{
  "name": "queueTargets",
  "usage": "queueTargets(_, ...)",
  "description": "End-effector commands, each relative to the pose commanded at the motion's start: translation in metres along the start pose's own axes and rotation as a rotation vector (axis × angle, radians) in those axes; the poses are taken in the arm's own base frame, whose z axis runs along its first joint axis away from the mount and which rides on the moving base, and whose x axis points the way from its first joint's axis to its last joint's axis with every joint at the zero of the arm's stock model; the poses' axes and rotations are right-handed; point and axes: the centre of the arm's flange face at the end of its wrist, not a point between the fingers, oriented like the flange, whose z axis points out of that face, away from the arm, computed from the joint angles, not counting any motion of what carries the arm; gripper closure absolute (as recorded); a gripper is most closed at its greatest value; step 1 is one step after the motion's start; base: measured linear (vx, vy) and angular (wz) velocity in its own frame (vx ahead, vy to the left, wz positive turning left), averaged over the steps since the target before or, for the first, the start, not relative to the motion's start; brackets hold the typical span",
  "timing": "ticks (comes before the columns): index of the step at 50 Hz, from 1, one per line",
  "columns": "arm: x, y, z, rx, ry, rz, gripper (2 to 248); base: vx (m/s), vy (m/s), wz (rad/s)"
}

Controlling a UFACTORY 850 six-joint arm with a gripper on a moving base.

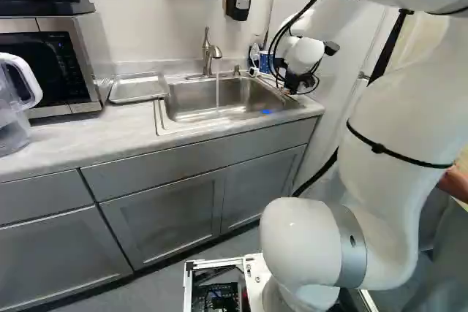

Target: Rinse the cup and place it in the tray

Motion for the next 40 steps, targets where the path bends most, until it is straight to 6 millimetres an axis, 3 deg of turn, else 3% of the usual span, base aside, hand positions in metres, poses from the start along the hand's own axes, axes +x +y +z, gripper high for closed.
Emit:
queueTargets(14, 0.0, 0.0, 0.0, 0.0, 0.0, -0.017, 3, 0.0, 0.0, 0.0)
queueTargets(40, 0.0, 0.0, 0.0, 0.0, 0.0, -0.273, 3, 0.0, 0.0, 0.0)
